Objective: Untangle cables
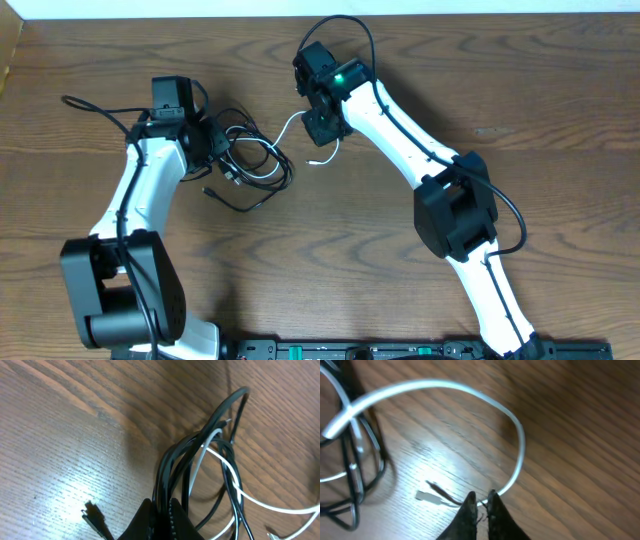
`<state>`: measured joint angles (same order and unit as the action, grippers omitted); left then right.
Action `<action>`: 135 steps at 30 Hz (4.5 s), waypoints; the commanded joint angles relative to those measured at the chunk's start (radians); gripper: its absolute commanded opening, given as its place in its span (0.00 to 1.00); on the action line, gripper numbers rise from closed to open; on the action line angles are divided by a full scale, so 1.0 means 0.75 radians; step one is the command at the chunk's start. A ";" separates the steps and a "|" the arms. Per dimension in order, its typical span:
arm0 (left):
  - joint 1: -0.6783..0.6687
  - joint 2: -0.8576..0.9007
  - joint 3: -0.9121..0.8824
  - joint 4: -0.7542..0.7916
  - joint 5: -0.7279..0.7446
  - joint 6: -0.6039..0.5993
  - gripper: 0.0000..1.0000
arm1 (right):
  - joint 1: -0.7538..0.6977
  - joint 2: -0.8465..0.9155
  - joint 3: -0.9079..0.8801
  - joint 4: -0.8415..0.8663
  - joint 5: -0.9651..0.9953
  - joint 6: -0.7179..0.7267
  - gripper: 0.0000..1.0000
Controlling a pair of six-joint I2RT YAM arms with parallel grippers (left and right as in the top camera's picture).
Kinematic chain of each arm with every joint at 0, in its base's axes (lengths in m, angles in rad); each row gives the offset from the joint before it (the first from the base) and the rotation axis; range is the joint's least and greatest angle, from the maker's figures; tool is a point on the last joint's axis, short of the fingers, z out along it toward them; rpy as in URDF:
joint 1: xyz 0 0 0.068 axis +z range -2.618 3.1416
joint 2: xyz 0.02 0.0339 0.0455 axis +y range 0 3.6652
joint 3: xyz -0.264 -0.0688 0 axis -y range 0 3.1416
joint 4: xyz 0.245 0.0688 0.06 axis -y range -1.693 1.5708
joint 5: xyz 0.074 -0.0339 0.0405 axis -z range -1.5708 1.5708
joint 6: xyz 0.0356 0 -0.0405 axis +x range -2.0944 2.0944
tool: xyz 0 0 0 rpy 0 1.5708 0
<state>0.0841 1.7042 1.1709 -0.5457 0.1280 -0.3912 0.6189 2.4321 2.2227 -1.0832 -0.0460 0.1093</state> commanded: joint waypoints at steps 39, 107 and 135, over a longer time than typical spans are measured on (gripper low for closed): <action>-0.051 0.116 -0.006 0.107 0.247 0.109 0.63 | -0.029 0.012 0.023 0.145 -0.445 -0.118 0.54; 0.022 0.117 -0.006 0.032 -0.031 -0.135 0.32 | 0.040 0.106 -0.087 0.653 -0.137 -0.188 0.28; 0.022 0.117 -0.006 0.032 -0.031 -0.135 0.33 | 0.058 0.121 -0.089 0.583 -0.127 -0.227 0.28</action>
<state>0.0982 1.7809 1.1709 -0.5186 0.1028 -0.4797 0.6659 2.5206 2.1441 -0.6559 -0.1688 -0.0452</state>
